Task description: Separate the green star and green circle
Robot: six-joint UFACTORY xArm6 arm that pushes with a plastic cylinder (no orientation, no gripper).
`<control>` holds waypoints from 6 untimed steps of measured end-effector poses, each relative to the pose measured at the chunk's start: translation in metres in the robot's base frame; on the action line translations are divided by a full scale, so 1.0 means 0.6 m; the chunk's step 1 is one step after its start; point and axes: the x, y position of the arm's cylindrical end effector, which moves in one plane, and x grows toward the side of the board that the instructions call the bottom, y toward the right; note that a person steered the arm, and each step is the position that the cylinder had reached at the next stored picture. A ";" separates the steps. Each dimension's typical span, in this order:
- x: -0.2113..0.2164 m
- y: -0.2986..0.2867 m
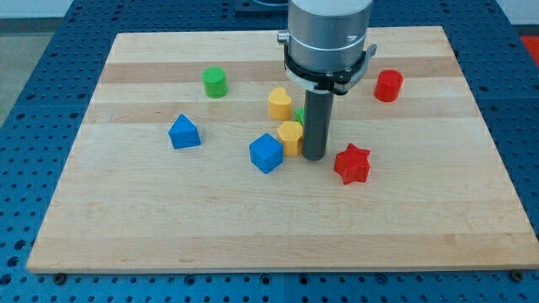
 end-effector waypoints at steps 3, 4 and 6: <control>-0.024 -0.029; -0.037 -0.029; -0.050 -0.032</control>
